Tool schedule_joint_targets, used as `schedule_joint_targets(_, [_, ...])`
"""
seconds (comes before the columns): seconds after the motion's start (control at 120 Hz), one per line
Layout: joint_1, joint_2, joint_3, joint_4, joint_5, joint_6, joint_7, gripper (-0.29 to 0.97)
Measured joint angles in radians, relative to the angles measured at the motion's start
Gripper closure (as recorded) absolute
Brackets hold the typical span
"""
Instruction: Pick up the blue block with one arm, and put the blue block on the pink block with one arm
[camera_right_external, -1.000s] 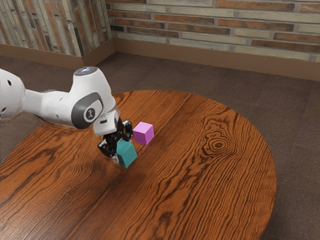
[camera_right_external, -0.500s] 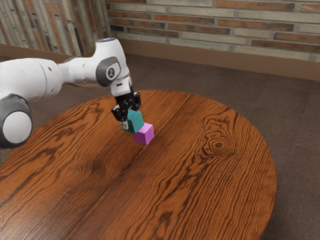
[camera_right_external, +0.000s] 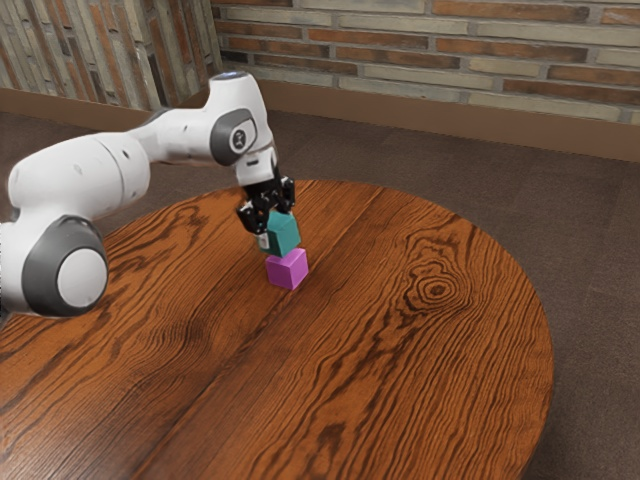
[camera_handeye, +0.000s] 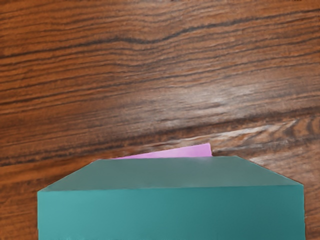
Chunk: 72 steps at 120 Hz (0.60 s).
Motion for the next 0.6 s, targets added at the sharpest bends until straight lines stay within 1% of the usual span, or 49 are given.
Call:
schedule_joint_targets(0.033, [-0.001,0.003,0.001,0.001,0.0,-0.002,0.003,0.37])
schedule_joint_targets(0.092, [-0.001,0.008,0.0,0.001,0.0,-0.005,0.008,0.28])
schedule_joint_targets(0.258, [-0.002,0.012,0.0,0.002,0.002,-0.015,0.019,0.15])
schedule_joint_targets(0.45, [0.0,0.003,-0.002,0.0,0.0,-0.019,0.029,0.06])
schedule_joint_targets(0.542, [0.001,-0.062,-0.001,-0.029,-0.006,-0.021,0.032,0.04])
schedule_joint_targets(0.575, [0.001,-0.112,-0.002,-0.068,-0.008,-0.023,0.032,0.03])
schedule_joint_targets(0.6, [0.003,-0.182,-0.003,-0.131,-0.012,-0.024,0.031,0.03])
